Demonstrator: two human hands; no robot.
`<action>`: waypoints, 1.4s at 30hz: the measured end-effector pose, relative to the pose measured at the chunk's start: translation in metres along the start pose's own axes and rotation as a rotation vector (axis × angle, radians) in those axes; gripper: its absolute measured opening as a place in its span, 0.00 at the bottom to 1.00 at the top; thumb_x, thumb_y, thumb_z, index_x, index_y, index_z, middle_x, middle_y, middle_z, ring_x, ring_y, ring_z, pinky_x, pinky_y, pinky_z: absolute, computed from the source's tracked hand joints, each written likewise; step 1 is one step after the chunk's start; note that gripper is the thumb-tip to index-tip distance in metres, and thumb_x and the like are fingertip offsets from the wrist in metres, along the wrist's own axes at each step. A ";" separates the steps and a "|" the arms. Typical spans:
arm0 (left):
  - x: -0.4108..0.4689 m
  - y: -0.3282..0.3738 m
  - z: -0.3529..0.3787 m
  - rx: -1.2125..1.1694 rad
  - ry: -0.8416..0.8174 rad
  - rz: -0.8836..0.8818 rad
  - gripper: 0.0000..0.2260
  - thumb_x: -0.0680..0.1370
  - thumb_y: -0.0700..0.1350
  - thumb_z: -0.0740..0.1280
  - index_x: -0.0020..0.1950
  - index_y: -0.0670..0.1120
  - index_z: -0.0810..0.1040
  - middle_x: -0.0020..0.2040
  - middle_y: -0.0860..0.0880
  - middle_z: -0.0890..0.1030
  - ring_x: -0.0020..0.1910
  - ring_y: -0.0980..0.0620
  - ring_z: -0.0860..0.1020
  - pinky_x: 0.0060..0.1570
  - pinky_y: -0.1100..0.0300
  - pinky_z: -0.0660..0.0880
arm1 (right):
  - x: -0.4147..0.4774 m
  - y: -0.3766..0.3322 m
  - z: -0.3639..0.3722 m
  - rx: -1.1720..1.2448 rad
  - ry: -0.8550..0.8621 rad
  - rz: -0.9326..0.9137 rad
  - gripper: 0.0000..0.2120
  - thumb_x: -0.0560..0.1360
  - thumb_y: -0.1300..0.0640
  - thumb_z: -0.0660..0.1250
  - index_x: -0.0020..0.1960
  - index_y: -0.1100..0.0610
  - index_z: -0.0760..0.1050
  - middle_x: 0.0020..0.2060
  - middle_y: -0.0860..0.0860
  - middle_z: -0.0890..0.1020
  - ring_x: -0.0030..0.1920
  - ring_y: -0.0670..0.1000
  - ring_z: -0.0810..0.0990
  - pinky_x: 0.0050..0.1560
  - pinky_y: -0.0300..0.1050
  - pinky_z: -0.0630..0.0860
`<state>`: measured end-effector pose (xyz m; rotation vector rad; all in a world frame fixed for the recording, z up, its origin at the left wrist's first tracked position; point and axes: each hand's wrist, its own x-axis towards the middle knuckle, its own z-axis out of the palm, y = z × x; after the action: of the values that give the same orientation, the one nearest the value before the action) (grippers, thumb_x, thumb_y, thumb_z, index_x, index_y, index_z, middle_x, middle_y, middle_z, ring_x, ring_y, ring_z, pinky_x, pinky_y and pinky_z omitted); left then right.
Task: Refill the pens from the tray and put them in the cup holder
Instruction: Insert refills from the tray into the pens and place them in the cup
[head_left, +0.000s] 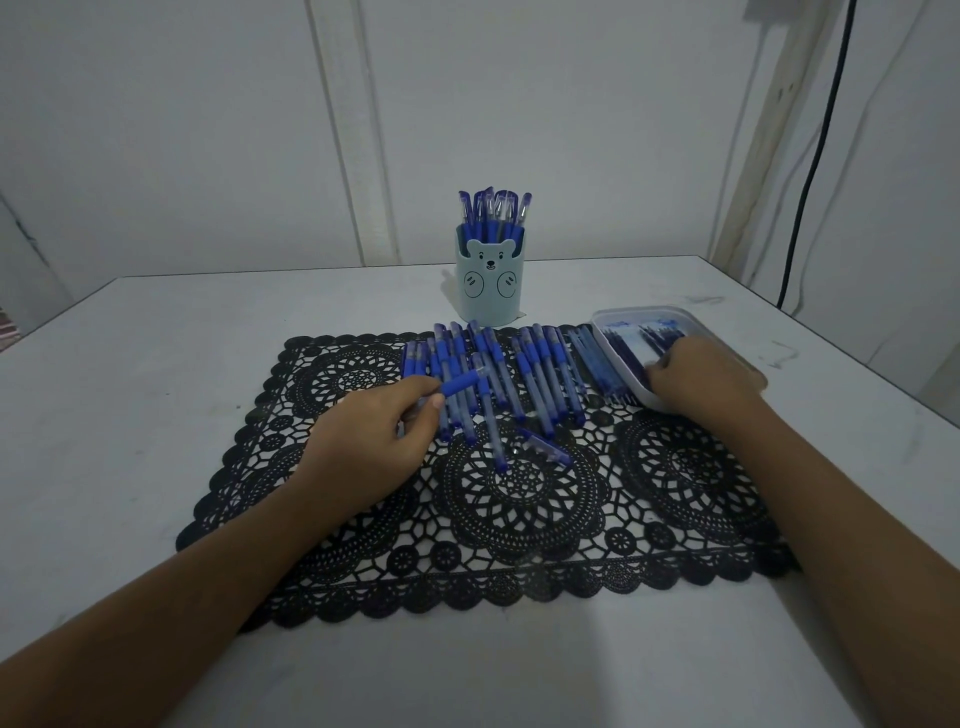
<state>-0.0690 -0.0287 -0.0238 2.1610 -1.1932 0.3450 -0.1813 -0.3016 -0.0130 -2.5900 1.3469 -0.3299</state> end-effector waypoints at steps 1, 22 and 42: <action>0.000 0.000 0.000 0.001 0.000 0.000 0.15 0.75 0.53 0.56 0.53 0.50 0.78 0.29 0.56 0.74 0.30 0.61 0.73 0.25 0.66 0.60 | 0.000 0.000 0.000 -0.008 0.000 0.002 0.12 0.75 0.50 0.59 0.41 0.57 0.73 0.36 0.52 0.74 0.43 0.55 0.73 0.58 0.56 0.69; -0.002 0.004 -0.002 -0.004 -0.003 -0.001 0.15 0.75 0.52 0.56 0.53 0.49 0.78 0.29 0.55 0.74 0.29 0.59 0.73 0.24 0.67 0.59 | -0.008 -0.004 -0.008 0.017 -0.014 0.070 0.05 0.75 0.55 0.61 0.44 0.56 0.68 0.43 0.53 0.72 0.45 0.56 0.70 0.55 0.51 0.65; -0.002 0.003 -0.002 0.002 -0.004 0.005 0.15 0.75 0.53 0.56 0.53 0.50 0.78 0.29 0.55 0.75 0.30 0.61 0.73 0.24 0.69 0.59 | -0.019 -0.012 -0.016 0.119 0.165 0.030 0.09 0.77 0.60 0.58 0.53 0.63 0.72 0.52 0.61 0.77 0.55 0.61 0.74 0.55 0.52 0.68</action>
<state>-0.0725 -0.0276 -0.0221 2.1618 -1.2013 0.3437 -0.1870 -0.2803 0.0042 -2.4882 1.3716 -0.6109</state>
